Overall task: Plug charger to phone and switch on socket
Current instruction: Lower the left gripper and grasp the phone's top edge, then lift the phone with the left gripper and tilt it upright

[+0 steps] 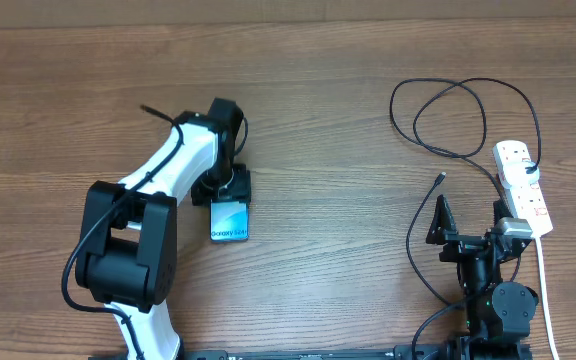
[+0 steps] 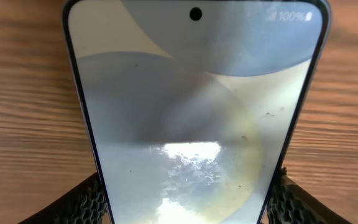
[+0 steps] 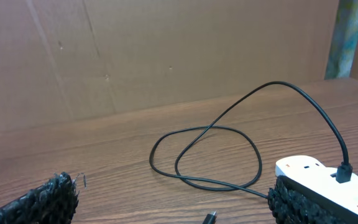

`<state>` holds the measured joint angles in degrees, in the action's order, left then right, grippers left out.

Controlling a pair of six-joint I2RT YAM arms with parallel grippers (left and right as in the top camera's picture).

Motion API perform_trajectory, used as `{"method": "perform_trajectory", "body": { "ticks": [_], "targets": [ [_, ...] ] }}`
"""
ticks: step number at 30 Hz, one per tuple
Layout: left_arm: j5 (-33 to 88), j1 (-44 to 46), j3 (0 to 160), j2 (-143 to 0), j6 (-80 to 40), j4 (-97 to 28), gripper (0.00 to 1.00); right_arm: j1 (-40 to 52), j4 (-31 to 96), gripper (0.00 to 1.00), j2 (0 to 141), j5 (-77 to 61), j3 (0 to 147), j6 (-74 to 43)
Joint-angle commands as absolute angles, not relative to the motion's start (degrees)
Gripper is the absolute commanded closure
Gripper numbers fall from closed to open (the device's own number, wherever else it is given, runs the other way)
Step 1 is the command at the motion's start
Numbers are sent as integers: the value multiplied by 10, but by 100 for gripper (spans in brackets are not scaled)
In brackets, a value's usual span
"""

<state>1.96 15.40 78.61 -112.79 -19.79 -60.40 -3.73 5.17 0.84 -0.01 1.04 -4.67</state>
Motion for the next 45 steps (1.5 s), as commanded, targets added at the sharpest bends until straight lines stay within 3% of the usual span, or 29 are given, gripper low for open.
{"method": "perform_trajectory", "body": {
  "ticks": [1, 25, 31, 45],
  "targets": [
    [31, 156, 848, -1126, -217, -631, 50, -38, 48, 0, 2, -1, 4, -44],
    [302, 152, 1138, -1126, -218, -968, 53, -38, 48, 0, 2, -1, 4, -44],
    [432, 130, 1153, -1124, -210, -968, 52, -38, 48, 0, 2, -1, 4, -44],
    [413, 76, 1152, -1130, -213, -943, 54, -38, 48, 0, 2, -1, 4, -44]
  ]
}}
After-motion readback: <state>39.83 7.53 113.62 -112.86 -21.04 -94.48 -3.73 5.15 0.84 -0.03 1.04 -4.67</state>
